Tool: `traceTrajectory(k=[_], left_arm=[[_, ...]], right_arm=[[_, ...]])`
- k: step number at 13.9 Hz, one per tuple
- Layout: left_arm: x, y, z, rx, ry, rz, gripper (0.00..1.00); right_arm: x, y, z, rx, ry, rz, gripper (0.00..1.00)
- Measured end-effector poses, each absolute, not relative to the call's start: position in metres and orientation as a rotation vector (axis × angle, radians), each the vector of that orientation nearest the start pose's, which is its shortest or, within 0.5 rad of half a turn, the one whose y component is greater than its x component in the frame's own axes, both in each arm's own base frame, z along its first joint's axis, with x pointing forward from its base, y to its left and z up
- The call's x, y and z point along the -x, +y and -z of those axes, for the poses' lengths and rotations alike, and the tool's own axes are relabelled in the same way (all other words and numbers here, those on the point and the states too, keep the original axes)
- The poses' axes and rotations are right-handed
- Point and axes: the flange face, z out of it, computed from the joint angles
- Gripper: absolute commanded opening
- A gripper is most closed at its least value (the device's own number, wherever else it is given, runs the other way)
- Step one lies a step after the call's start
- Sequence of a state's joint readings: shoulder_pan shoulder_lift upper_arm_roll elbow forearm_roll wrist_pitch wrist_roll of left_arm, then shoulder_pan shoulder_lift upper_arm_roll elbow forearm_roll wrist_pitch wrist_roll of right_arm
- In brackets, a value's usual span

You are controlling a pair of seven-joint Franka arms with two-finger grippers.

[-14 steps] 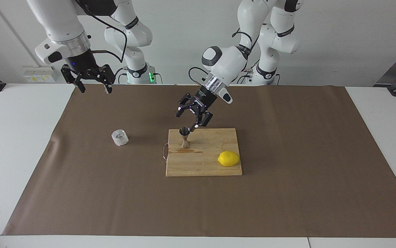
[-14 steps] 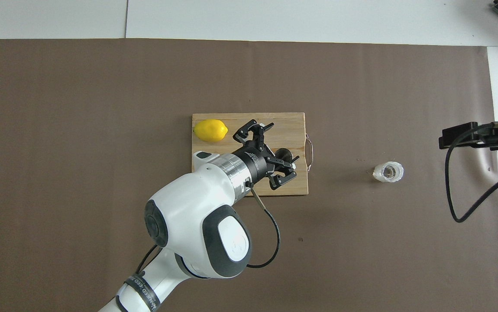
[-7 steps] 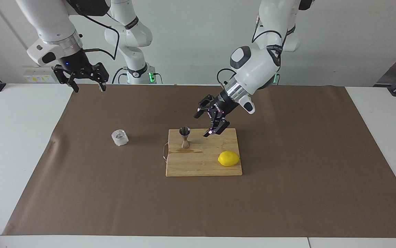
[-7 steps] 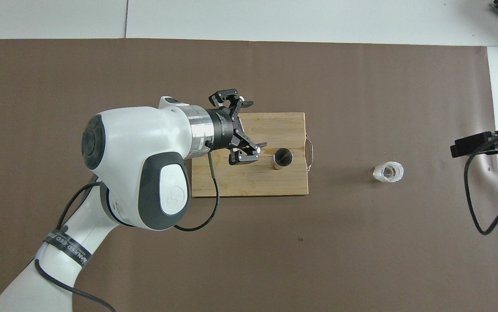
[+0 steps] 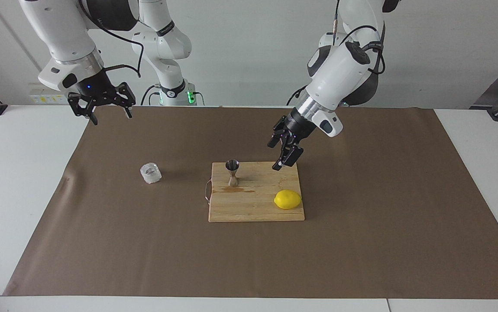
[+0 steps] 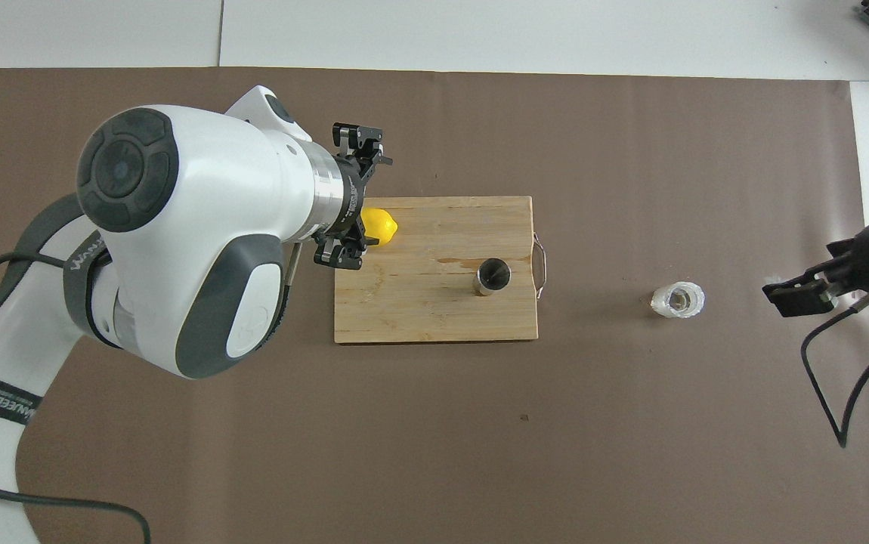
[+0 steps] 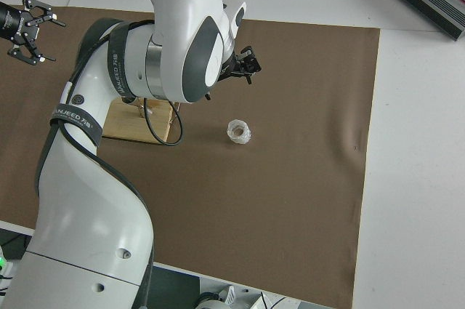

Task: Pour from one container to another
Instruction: 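Raise the left gripper away while the right gripper reaches the clear cup, then grasp the clear cup with the right gripper while the left gripper retreats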

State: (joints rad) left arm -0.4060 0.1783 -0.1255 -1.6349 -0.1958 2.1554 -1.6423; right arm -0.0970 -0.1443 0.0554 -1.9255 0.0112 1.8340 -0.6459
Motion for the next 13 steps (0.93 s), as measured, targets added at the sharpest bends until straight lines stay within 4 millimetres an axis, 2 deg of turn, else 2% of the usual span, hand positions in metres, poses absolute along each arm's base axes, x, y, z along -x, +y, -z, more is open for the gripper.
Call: traceTrajectory(k=[2, 4, 7, 9, 11, 13], left_arm=[[-0.56, -0.318, -0.546, 3.064, -1.686, 0.026, 1.0], [-0.565, -0.298, -0.542, 3.177, -1.31, 0.068, 1.0], [-0.567, -0.269, -0.537, 3.228, -0.771, 0.102, 1.0], [-0.567, -0.253, -0.534, 3.225, -0.455, 0.099, 1.0], [-0.573, -0.22, -0.529, 3.22, -0.218, 0.074, 1.0], [-0.583, -0.179, -0.526, 3.212, -0.104, 0.051, 1.0]], right_arm=[[-0.521, -0.022, -0.532, 2.92, -1.199, 0.065, 1.0], [-0.524, -0.029, -0.504, 2.795, -1.44, 0.022, 1.0], [-0.537, -0.041, -0.454, 2.579, -1.713, -0.043, 1.0], [-0.546, -0.049, -0.416, 2.401, -1.884, 0.002, 1.0], [-0.546, -0.053, -0.38, 2.274, -2.012, 0.028, 1.0], [-0.542, -0.053, -0.358, 2.184, -2.096, 0.031, 1.0]])
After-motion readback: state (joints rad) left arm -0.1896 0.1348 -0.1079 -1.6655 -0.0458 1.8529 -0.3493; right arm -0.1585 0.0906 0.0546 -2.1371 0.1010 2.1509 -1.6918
